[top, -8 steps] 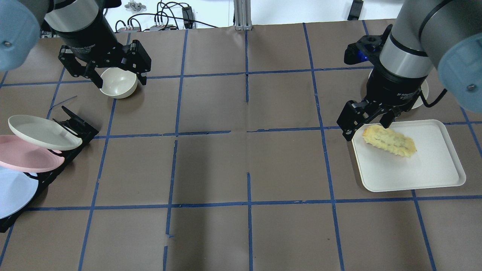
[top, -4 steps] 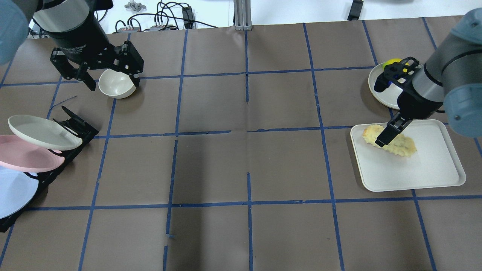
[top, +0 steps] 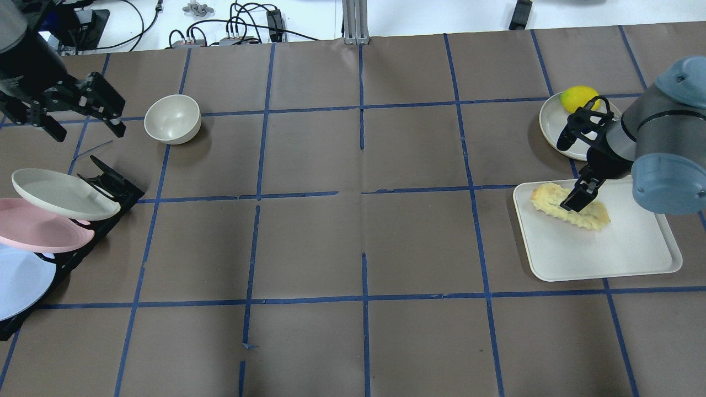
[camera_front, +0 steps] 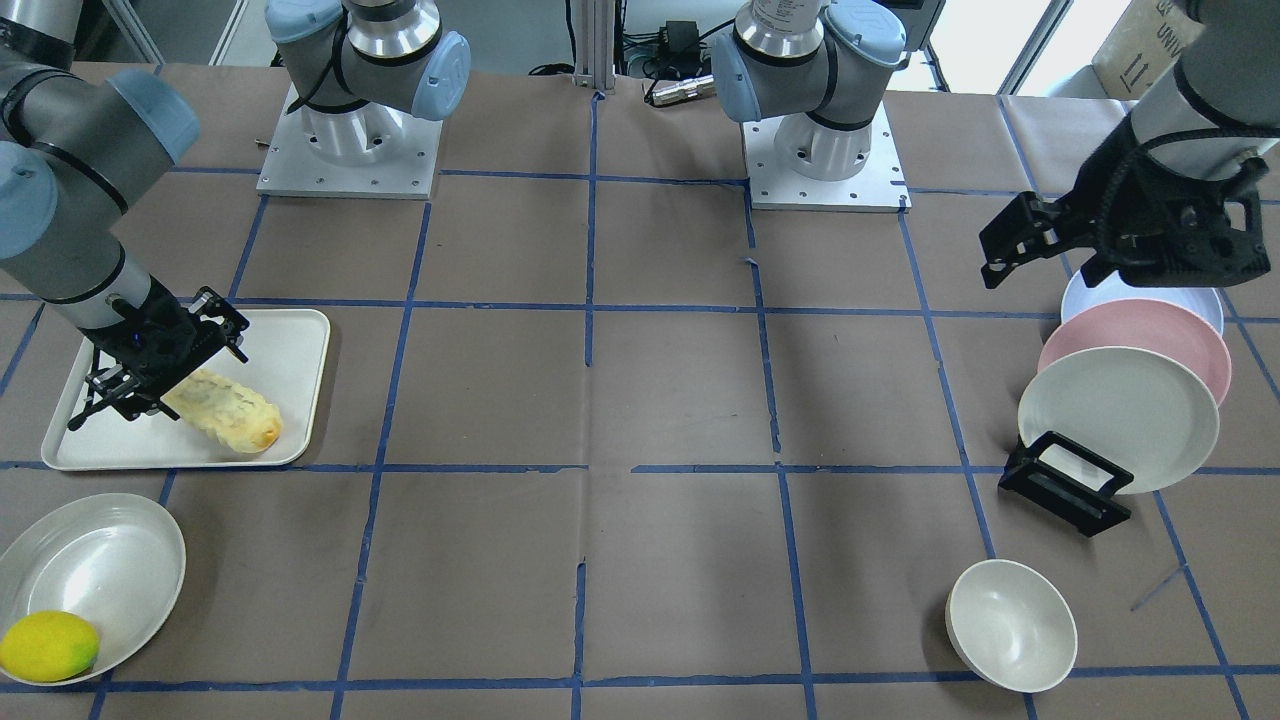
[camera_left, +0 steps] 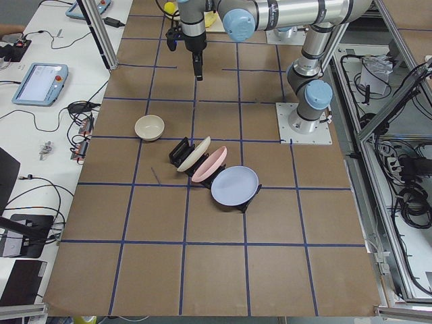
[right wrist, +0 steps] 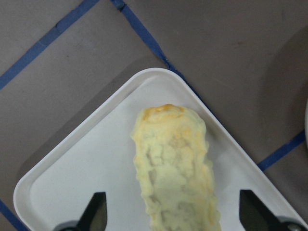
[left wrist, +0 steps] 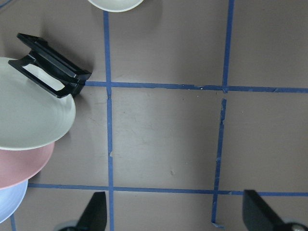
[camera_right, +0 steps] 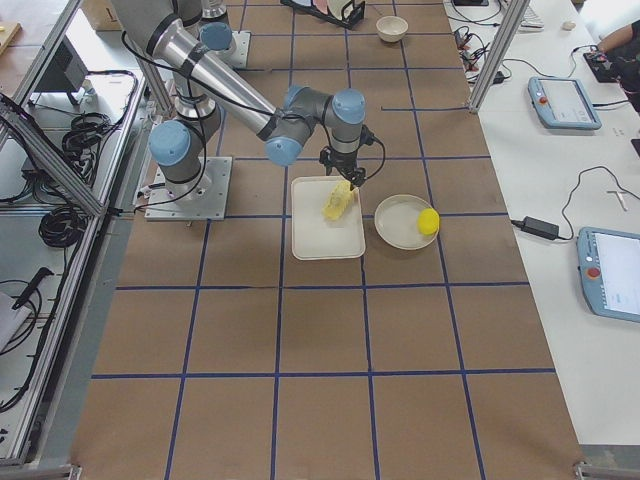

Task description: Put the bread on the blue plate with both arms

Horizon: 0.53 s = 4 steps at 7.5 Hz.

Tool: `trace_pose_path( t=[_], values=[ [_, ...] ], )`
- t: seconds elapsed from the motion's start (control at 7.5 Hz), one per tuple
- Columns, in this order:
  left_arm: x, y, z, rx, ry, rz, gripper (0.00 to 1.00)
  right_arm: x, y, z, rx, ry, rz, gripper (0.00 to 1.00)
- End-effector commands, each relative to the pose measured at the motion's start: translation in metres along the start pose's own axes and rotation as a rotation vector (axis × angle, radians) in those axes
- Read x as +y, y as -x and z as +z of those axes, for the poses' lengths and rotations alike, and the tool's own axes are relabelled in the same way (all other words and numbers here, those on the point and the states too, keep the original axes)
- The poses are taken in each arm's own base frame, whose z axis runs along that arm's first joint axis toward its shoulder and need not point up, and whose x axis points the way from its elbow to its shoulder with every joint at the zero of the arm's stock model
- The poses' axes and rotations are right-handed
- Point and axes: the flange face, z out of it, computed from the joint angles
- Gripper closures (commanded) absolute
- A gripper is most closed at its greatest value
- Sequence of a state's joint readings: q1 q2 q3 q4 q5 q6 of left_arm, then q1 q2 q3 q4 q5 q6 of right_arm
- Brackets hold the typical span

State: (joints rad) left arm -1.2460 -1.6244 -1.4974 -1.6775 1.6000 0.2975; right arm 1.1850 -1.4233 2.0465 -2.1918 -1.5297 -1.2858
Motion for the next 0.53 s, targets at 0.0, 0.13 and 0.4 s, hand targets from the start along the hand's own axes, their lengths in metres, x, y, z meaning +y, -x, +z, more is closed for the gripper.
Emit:
trace_pose_path(
  t=[0.0, 0.13, 0.4],
  values=[
    [0.007, 0.093, 0.013, 0.019, 0.027, 0.053, 0.0, -0.001, -0.005, 0.014, -0.01, 0.001, -0.011, 0.06],
    [0.019, 0.148, 0.021, 0.043, 0.038, 0.069, 0.0, -0.003, -0.013, 0.025, 0.006, -0.004, -0.011, 0.07],
    [0.055, 0.226, 0.039, 0.049, 0.095, 0.137, 0.0, -0.006, -0.022, 0.051, 0.007, -0.005, -0.01, 0.07]
  ],
)
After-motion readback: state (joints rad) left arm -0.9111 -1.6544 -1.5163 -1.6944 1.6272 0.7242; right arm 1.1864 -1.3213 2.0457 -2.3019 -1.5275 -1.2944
